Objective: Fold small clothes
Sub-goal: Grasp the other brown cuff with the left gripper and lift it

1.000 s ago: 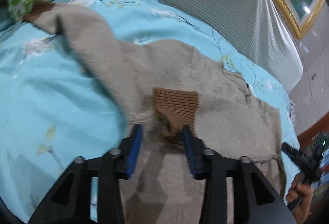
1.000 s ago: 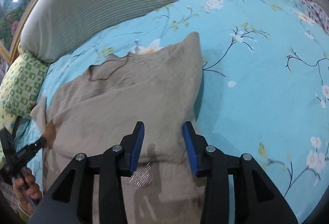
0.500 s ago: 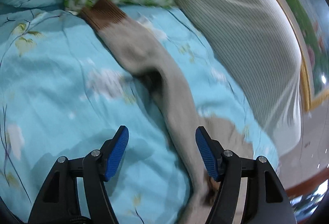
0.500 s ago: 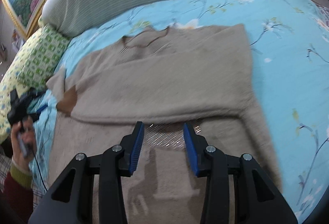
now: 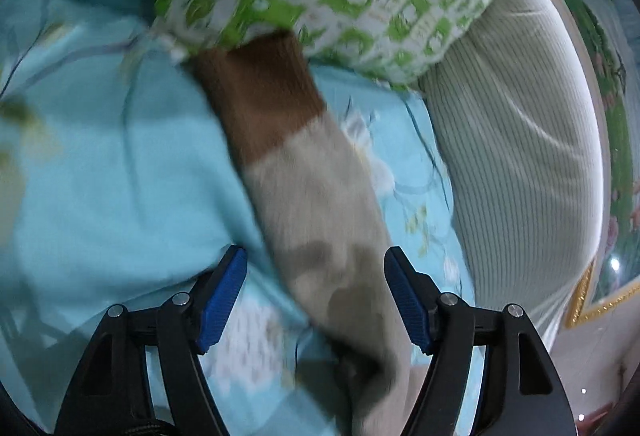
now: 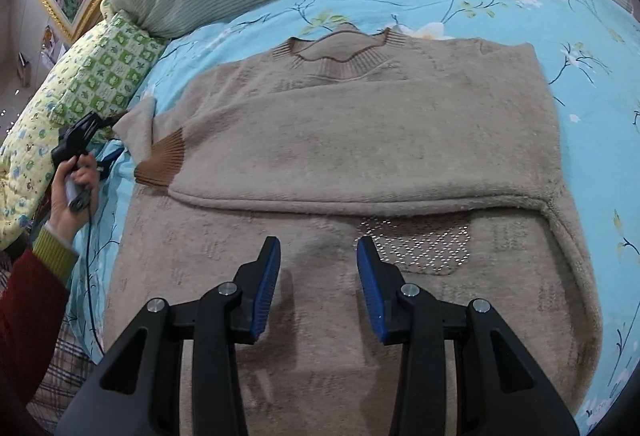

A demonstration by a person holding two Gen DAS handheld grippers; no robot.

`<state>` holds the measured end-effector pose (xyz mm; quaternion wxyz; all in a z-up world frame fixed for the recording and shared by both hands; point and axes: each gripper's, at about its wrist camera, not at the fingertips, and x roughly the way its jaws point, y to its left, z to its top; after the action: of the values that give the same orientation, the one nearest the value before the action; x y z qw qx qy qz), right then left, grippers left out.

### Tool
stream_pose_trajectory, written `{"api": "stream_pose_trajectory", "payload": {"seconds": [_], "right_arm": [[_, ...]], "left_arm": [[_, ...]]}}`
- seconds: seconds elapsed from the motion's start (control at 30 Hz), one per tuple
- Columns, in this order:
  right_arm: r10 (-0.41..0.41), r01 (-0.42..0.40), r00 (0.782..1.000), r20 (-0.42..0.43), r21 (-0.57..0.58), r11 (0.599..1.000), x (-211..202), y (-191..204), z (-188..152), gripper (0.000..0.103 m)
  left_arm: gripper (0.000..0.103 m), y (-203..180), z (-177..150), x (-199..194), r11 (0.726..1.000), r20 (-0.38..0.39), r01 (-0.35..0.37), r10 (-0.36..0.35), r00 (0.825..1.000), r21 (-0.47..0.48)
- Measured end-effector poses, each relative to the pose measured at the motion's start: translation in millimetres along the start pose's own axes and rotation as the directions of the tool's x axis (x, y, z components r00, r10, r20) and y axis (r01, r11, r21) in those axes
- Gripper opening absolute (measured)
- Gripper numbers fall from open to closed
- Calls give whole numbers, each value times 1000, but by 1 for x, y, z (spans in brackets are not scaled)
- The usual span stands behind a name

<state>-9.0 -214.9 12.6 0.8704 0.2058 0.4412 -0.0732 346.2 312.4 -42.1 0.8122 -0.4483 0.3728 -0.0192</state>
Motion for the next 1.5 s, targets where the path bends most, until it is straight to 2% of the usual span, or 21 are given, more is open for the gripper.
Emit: {"api": "stream_pose_trajectory", "payload": {"seconds": [0.07,0.1,0.13,0.17,0.2,0.23,0.3,0.37,0.5,0.6,0.77,0.9,0.97,1.03,1.13,1.23,1.3,1.37,1.43,1.47,1.5], "right_arm": [[4,-4,1000,-8,-7,1000,2,3,-1,41],[6,-6,1000,-11,-9,1000,3,5,-2,41],[7,-7,1000,-16,-8,1000,4,5,-2,41],[6,-6,1000,-19,-7,1000,4,6,-3,41],[4,-4,1000,-21,-6,1000,5,6,-4,41],[4,-4,1000,-21,-6,1000,5,5,-4,41],[5,-5,1000,-17,1,1000,4,3,-6,41],[1,-1,1000,-16,9,1000,2,-1,-6,41],[8,-8,1000,-4,30,1000,-3,-6,-7,41],[19,-19,1000,15,39,999,-11,-8,-10,41],[27,-30,999,36,71,997,-21,-17,-16,41],[13,-21,997,72,112,994,-34,-31,-20,41],[-1,-10,996,89,122,992,-41,-37,-22,41],[-21,6,994,107,137,991,-49,-47,-23,41],[-46,19,990,136,191,982,-61,-67,-28,41],[-75,37,985,153,237,971,-70,-84,-34,41],[-89,45,984,155,269,962,-73,-94,-38,41],[-98,50,984,151,290,956,-75,-100,-40,41],[-100,50,984,149,306,951,-76,-103,-41,41],[-98,47,983,152,309,950,-76,-103,-40,41],[-96,45,983,154,306,951,-75,-102,-39,41]], "left_arm": [[69,-5,11,10,1000,29,-28,27,999,13],[63,-7,13,13,999,35,-32,31,999,19],[35,-10,16,16,999,42,-36,35,999,36],[19,-15,17,23,998,15,-19,18,1000,60],[9,-17,17,24,998,-1,-7,7,1000,67],[7,-22,14,23,996,3,-5,4,1000,89],[6,-32,6,13,989,20,-1,-2,1000,145],[6,-49,-4,-1,978,26,33,-39,999,206],[6,-88,-31,-27,939,-8,89,-92,996,331],[6,-126,-61,-53,889,-58,184,-177,983,419],[5,-195,-128,-72,787,-174,304,-249,953,537],[6,-240,-203,-68,695,-311,414,-278,909,589],[6,-255,-246,-64,643,-370,444,-258,893,624],[6,-266,-287,-50,604,-429,465,-216,877,648],[6,-272,-342,-29,556,-475,468,-145,868,686],[6,-268,-377,-6,543,-489,451,-82,868,708],[7,-263,-401,12,524,-494,433,-27,869,733],[9,-253,-415,25,516,-499,413,32,866,750],[15,-240,-418,38,517,-513,407,74,855,753],[16,-235,-422,38,517,-513,403,82,854,755],[22,-232,-419,40,520,-514,401,88,853,755]]}}
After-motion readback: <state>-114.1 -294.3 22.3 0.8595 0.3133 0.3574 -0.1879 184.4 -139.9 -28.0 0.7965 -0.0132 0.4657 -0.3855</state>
